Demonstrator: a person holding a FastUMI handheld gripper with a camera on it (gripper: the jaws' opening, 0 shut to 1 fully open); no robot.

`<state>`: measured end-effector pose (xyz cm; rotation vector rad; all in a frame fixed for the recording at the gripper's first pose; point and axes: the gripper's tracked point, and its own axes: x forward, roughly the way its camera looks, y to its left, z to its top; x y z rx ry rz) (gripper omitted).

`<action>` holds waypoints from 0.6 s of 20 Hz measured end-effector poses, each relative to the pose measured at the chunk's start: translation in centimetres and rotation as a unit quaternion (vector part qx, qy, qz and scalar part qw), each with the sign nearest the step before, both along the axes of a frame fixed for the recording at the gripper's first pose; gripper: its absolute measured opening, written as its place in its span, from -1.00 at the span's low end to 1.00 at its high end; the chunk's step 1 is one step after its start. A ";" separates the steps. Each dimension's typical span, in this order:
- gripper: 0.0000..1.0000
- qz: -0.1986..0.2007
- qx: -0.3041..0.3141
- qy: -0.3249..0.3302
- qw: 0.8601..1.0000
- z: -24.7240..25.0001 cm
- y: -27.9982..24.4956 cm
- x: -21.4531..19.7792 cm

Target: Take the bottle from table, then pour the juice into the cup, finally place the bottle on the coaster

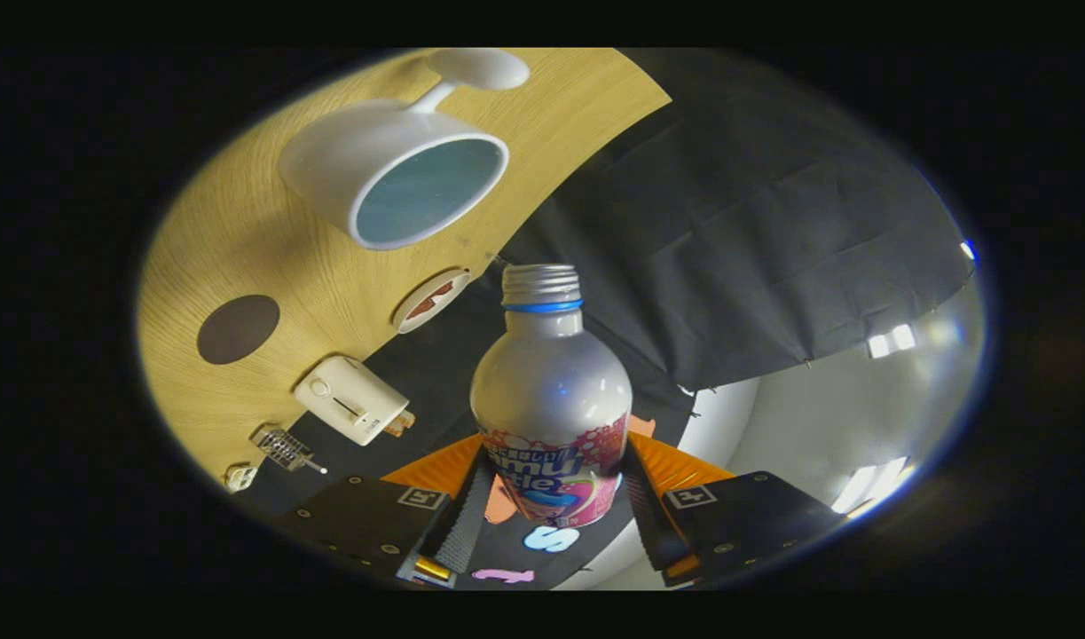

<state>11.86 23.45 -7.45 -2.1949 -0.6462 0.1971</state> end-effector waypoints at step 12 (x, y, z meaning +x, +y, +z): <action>0.48 0.006 -0.018 0.006 1.000 -0.7 0.6 0.0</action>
